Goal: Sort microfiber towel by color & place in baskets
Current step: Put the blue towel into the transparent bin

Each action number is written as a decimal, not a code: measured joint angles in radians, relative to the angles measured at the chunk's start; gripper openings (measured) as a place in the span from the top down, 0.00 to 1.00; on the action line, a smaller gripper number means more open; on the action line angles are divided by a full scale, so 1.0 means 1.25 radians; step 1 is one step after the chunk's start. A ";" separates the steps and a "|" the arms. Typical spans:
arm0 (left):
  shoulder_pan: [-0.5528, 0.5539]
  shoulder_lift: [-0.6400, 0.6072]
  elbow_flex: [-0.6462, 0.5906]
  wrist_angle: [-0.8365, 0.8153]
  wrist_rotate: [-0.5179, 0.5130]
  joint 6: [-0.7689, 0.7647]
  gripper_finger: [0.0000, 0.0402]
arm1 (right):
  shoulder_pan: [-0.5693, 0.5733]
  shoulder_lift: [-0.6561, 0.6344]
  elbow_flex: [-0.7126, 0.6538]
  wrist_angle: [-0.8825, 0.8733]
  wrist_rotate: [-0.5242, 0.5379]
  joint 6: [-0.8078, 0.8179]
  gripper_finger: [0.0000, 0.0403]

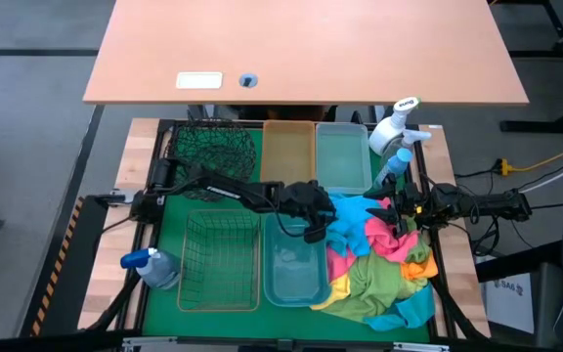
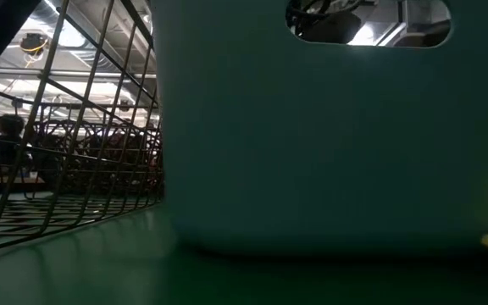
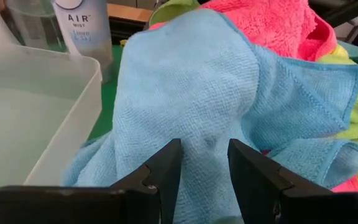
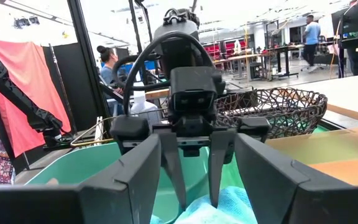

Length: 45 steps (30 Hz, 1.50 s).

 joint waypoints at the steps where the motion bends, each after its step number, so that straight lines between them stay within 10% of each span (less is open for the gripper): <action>1: -0.001 0.000 0.000 0.000 -0.001 0.000 0.68 | 0.000 0.000 0.000 0.000 0.000 0.000 0.49; 12: -0.001 0.012 0.000 0.008 -0.030 0.000 0.71 | 0.000 0.000 0.000 0.000 0.000 0.000 0.49; 21: 0.000 0.012 0.000 0.030 -0.036 0.002 0.98 | 0.000 0.000 0.000 0.000 0.000 0.000 0.49; 45: 0.019 0.012 0.165 0.087 -0.036 0.099 1.00 | 0.000 0.000 0.000 0.158 -0.130 0.000 0.49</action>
